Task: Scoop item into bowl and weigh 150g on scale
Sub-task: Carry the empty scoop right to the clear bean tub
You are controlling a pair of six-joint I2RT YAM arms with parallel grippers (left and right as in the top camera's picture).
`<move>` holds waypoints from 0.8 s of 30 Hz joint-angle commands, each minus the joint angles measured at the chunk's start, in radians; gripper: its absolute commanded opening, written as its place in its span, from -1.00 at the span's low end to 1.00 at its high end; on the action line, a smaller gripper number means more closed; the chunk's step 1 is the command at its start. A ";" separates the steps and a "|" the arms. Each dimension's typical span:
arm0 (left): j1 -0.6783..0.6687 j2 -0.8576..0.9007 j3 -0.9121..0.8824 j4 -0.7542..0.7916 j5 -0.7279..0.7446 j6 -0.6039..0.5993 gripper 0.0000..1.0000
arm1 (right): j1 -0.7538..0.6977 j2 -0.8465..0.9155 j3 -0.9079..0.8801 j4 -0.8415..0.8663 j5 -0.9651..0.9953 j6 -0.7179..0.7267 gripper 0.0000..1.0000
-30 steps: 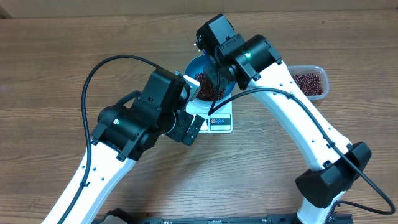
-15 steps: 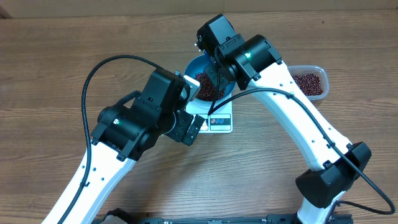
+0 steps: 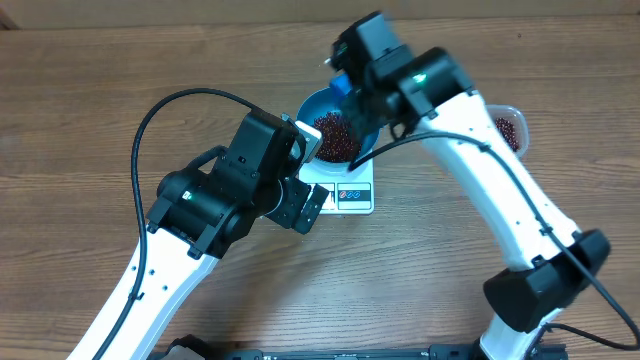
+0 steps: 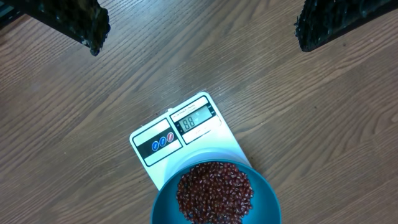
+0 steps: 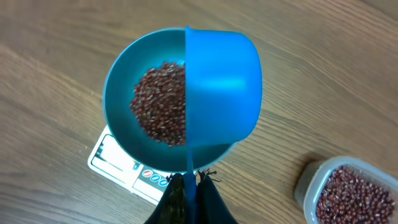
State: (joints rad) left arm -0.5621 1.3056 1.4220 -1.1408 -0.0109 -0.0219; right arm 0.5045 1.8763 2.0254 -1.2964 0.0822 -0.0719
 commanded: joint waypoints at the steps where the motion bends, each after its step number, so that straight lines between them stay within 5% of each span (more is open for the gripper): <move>1: 0.006 0.003 0.013 0.000 0.011 0.015 0.99 | -0.114 -0.122 0.031 0.006 -0.116 0.034 -0.93; 14: 0.006 0.003 0.013 0.000 0.011 0.015 0.99 | -0.534 -0.212 -0.005 -0.128 -0.003 0.102 -0.92; 24: 0.006 0.003 0.013 0.000 0.011 0.015 0.99 | -0.536 -0.209 -0.220 -0.061 0.167 0.102 -0.92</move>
State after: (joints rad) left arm -0.5621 1.3056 1.4220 -1.1408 -0.0109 -0.0219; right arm -0.0494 1.6691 1.8610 -1.3830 0.1810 0.0254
